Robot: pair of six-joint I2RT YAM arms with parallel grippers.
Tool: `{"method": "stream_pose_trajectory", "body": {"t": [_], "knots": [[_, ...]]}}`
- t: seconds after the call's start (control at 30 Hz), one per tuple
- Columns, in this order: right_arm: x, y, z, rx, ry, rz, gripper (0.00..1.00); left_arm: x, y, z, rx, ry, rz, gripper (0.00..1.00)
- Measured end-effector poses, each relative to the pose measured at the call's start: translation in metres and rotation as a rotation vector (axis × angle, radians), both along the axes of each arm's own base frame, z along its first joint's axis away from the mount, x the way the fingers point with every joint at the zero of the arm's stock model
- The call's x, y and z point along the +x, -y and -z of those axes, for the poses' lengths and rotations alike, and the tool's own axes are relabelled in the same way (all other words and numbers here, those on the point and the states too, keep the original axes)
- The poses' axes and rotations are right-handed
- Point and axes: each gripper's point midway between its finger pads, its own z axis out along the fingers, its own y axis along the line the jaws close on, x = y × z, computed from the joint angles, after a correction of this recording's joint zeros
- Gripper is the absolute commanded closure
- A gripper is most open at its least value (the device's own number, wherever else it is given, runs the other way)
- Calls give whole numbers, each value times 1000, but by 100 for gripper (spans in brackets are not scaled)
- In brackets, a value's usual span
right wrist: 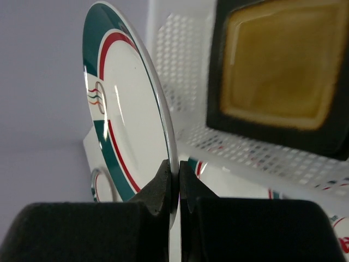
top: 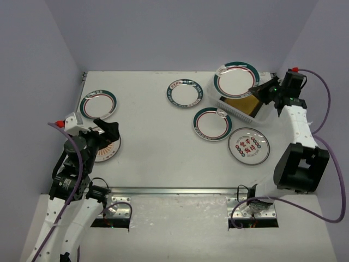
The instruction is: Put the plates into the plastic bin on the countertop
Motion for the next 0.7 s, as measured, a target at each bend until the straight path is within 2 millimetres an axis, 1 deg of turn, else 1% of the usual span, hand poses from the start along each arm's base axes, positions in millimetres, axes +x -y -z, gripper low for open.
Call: {"method": "stream_pose_trajectory", "body": {"t": [0.07, 0.1, 0.13, 0.17, 0.27, 0.33, 0.53, 0.6, 0.7], "knots": [[16, 41, 20, 6, -65, 105, 100, 3, 4, 3, 6, -13, 21, 0], [20, 55, 33, 4, -109, 146, 100, 4, 6, 5, 8, -24, 29, 0], [20, 67, 49, -2, -162, 183, 100, 5, 7, 8, 11, -36, 36, 0], [20, 72, 62, -4, -201, 200, 100, 6, 9, 10, 12, -45, 41, 0], [11, 77, 92, -12, -302, 227, 100, 8, 11, 13, 15, -59, 54, 0], [4, 77, 102, -34, -343, 238, 100, 7, 12, 14, 14, -57, 61, 0], [5, 82, 103, -80, -327, 269, 100, 5, 19, 12, 14, -48, 92, 0], [2, 84, 107, -85, -314, 288, 100, 5, 20, 12, 14, -48, 99, 0], [-8, 83, 112, -67, -283, 337, 100, 4, 22, 12, 16, -44, 106, 0]]}}
